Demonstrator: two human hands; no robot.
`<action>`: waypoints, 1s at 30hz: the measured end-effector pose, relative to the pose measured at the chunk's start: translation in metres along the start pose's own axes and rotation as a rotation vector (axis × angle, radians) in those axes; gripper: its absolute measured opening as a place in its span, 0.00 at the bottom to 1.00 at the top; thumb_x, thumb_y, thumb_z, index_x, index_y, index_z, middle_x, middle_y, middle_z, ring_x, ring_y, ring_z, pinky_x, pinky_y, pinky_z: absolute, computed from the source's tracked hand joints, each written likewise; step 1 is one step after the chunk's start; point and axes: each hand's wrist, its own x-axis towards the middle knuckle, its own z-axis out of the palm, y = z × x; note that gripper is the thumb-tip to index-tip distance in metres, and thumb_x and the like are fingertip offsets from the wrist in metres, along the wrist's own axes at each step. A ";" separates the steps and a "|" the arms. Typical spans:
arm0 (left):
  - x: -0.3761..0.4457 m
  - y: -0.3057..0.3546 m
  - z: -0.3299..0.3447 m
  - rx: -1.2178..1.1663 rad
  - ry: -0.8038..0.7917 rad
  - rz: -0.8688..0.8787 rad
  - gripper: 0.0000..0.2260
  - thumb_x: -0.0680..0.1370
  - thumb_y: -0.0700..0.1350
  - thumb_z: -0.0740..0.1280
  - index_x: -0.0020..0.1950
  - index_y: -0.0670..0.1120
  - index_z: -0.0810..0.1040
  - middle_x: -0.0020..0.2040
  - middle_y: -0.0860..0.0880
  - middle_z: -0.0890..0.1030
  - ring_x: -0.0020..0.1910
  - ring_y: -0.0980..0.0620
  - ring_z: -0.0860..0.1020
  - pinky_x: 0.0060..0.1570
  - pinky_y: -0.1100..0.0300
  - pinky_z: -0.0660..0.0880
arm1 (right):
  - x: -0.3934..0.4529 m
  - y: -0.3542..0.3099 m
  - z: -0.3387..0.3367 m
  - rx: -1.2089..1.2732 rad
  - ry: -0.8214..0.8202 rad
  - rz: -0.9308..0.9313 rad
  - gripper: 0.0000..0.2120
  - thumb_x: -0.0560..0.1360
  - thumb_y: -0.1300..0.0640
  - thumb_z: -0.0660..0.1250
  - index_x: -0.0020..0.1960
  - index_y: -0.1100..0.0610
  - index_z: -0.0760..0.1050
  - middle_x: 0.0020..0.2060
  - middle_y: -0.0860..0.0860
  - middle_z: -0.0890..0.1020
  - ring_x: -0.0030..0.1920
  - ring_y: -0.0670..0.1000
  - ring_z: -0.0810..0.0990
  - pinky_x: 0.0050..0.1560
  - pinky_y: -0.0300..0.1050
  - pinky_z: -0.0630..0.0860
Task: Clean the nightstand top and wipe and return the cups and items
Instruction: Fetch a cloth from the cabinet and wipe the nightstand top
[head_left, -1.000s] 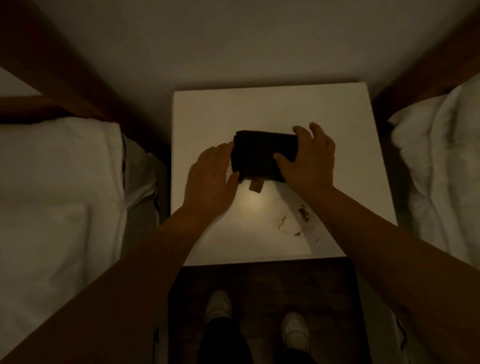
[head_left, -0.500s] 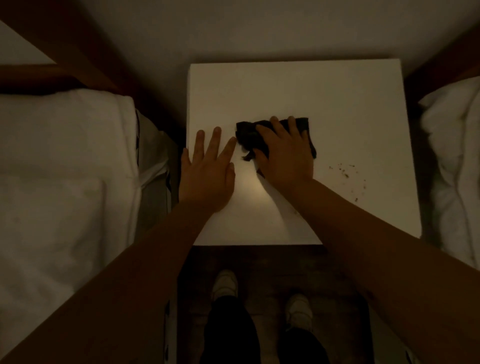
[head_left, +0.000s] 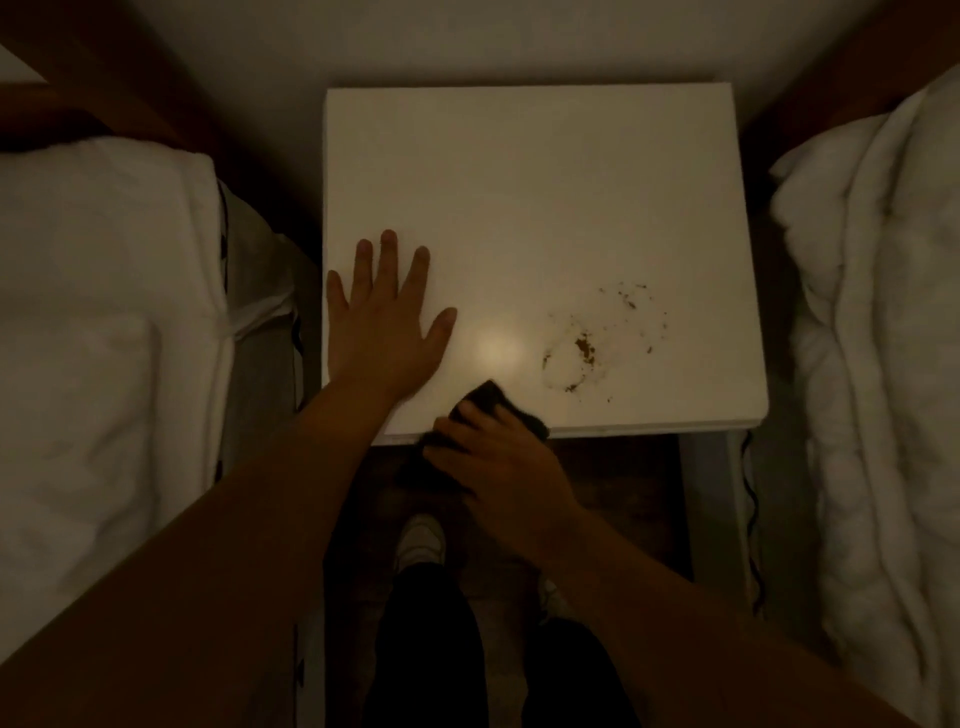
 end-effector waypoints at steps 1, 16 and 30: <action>0.000 0.000 0.001 0.003 0.011 -0.001 0.32 0.79 0.66 0.43 0.79 0.53 0.45 0.80 0.45 0.44 0.78 0.43 0.43 0.72 0.40 0.40 | -0.010 -0.002 -0.003 0.022 -0.002 -0.046 0.22 0.65 0.62 0.76 0.58 0.54 0.81 0.60 0.54 0.80 0.64 0.60 0.76 0.60 0.63 0.74; 0.005 0.003 -0.006 0.070 0.003 0.297 0.27 0.80 0.60 0.45 0.78 0.53 0.55 0.79 0.45 0.54 0.77 0.42 0.51 0.72 0.36 0.49 | 0.049 0.197 -0.108 -0.139 0.325 0.774 0.22 0.75 0.55 0.63 0.68 0.59 0.70 0.69 0.59 0.69 0.73 0.63 0.59 0.72 0.62 0.56; 0.007 0.000 -0.006 -0.009 0.015 0.125 0.25 0.81 0.58 0.44 0.79 0.56 0.51 0.80 0.48 0.51 0.78 0.43 0.47 0.72 0.35 0.46 | 0.064 0.053 -0.031 -0.036 0.167 0.269 0.14 0.69 0.56 0.69 0.53 0.60 0.78 0.54 0.58 0.81 0.63 0.65 0.73 0.67 0.61 0.66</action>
